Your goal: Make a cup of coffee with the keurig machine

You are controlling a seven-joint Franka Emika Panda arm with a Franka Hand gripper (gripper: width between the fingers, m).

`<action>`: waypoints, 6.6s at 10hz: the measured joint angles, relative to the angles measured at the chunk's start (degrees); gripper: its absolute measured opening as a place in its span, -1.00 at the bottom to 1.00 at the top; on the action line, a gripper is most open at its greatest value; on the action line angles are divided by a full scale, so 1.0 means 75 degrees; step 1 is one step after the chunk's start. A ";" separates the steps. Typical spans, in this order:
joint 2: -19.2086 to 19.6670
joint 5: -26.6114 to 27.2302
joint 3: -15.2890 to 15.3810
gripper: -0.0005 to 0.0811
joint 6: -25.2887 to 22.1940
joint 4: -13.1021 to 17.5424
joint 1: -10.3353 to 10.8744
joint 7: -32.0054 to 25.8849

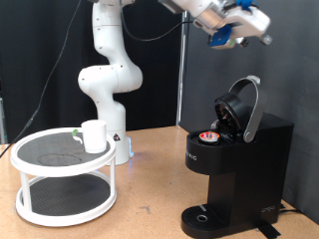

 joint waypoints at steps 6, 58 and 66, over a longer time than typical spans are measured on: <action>0.0431 -0.0694 0.0557 0.81 0.0153 0.0238 0.0048 0.0349; 0.0655 -0.2450 -0.0300 -0.99 0.1097 -0.2307 -0.1539 -0.1425; 0.0126 -0.1741 -0.0628 -0.99 0.0728 -0.2616 -0.1637 -0.2965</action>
